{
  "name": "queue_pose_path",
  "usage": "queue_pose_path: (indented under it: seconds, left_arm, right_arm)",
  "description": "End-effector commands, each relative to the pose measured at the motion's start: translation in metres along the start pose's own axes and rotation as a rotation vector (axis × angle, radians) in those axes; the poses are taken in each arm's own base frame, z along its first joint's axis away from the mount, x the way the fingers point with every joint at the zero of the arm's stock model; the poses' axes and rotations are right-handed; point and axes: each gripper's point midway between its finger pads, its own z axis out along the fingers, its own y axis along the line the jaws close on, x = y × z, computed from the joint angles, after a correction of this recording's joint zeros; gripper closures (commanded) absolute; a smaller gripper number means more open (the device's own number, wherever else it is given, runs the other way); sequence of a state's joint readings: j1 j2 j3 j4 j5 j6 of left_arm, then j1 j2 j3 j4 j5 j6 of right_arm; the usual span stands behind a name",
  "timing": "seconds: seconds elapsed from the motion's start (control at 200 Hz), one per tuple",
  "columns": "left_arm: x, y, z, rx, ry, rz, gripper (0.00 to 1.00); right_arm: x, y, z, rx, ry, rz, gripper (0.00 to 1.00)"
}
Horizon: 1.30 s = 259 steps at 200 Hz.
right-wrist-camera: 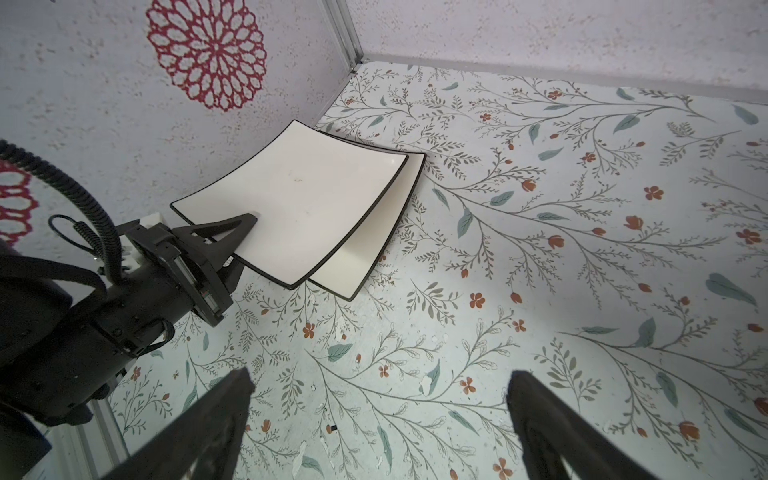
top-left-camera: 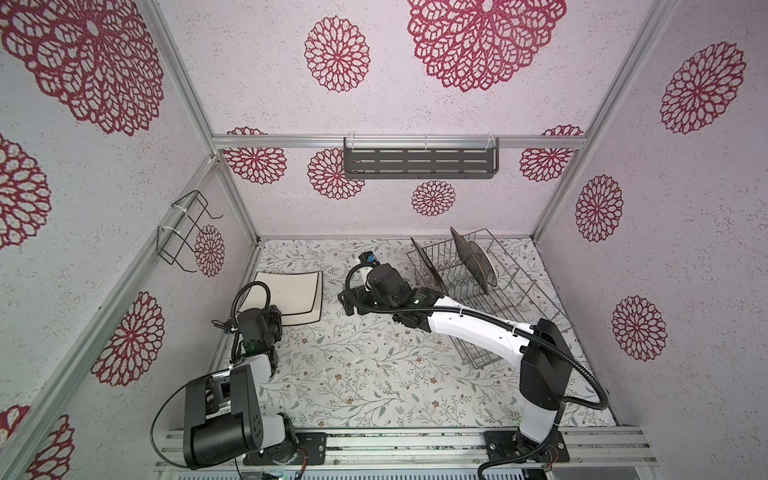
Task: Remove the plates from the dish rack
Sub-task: 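Lower the white square plate onto the first plate with the left gripper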
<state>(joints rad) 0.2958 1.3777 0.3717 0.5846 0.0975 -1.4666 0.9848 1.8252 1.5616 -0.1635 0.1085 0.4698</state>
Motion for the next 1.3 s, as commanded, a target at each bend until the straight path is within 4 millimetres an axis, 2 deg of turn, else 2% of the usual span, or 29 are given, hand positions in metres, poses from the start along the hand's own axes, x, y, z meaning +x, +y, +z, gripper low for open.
queue_pose_path:
  seconds: [0.0,0.936,1.066,1.151,1.291]
  left_arm:
    - [-0.014,-0.095,-0.009,0.323,-0.037,0.03,1.0]
    - [-0.01,-0.056,0.014,0.184,-0.016,0.06,1.0]
    - [-0.009,-0.048,0.017,0.151,-0.01,0.055,0.9]
    - [-0.007,-0.045,0.017,0.138,-0.001,0.046,0.76]
    - [-0.007,-0.042,0.016,0.12,0.001,0.047,0.69]
  right_arm:
    - [-0.017,0.003,-0.006,0.005,-0.044,-0.019,0.01]
    - [-0.005,-0.002,-0.003,0.047,-0.011,-0.02,0.01]
    - [-0.005,-0.002,-0.004,0.05,-0.011,-0.021,0.01]
    - [-0.006,-0.003,-0.006,0.054,-0.013,-0.021,0.01]
    - [-0.004,-0.004,-0.007,0.061,-0.013,-0.021,0.01]
